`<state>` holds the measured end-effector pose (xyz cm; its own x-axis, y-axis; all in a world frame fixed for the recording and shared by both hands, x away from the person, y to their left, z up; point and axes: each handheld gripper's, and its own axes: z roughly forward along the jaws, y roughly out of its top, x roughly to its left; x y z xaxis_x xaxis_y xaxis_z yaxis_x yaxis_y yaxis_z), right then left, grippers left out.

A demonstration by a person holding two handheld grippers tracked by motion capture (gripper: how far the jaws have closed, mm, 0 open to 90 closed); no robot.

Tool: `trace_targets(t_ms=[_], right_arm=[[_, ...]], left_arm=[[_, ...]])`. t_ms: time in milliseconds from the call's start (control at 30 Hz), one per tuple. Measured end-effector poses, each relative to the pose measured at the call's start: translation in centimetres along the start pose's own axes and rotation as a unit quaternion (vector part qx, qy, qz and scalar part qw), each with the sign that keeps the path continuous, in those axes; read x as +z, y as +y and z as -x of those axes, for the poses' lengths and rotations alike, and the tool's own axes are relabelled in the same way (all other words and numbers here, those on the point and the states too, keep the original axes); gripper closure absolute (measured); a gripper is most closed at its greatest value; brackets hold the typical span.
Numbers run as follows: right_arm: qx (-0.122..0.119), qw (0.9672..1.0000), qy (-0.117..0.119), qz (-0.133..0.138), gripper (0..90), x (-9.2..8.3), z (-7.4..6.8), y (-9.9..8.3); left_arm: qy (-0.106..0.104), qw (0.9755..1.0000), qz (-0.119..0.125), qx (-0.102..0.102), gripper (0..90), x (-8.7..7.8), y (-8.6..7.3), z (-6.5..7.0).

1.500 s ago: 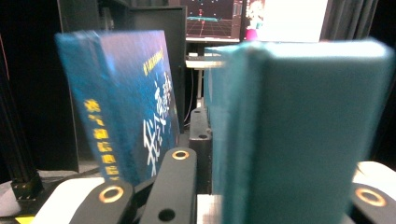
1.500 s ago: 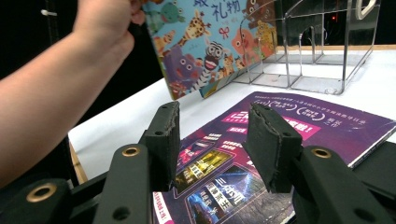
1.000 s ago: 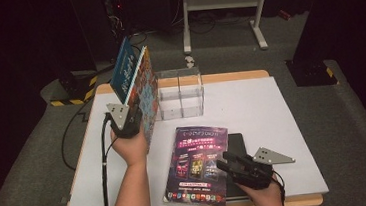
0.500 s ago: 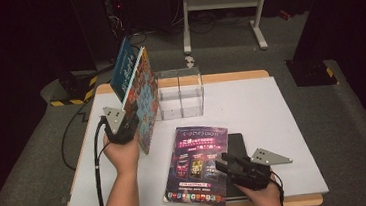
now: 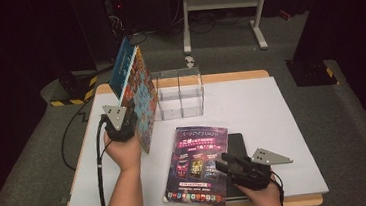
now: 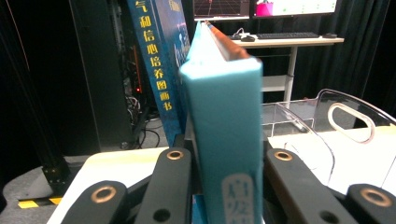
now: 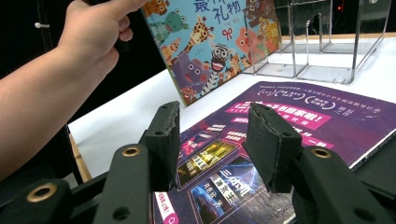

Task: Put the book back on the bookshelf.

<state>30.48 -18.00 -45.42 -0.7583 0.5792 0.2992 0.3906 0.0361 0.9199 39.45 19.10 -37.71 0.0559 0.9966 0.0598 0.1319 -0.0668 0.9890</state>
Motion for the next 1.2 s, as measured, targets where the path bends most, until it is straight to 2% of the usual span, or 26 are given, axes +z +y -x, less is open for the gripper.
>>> trace_targets(t_ms=[167, 367, 600, 733, 1000, 1200], right_arm=[[0.000, 1.0000, 0.002, 0.002, 54.3, 0.0, 0.0, 0.1], [0.000, 1.0000, 0.003, 0.002, 54.3, 0.0, 0.0, 0.1], [-0.002, 1.0000, 0.000, -0.001, 53.2, 0.1, 0.0, 0.0], [-0.006, 1.0000, -0.002, -0.004, 52.6, 0.2, -0.1, -0.1], [-0.012, 0.9999, -0.007, -0.010, 51.4, 0.4, -0.2, -0.2], [-0.013, 0.9998, -0.009, -0.014, 50.9, 0.5, -0.1, -0.4]], left_arm=[[0.012, 0.9999, 0.008, -0.002, 78.2, 0.3, -0.1, 0.2], [0.016, 0.9998, 0.012, -0.002, 77.5, 0.2, -0.3, 0.2], [0.003, 0.9998, 0.012, -0.013, 76.3, -0.1, -0.5, -0.3], [-0.004, 0.9999, 0.011, -0.013, 72.2, -0.5, -0.6, -0.4], [-0.019, 0.9995, 0.006, -0.026, 63.3, -1.6, -1.1, -0.9], [-0.031, 0.9991, 0.003, -0.028, 61.6, -2.6, -1.6, -1.4]])
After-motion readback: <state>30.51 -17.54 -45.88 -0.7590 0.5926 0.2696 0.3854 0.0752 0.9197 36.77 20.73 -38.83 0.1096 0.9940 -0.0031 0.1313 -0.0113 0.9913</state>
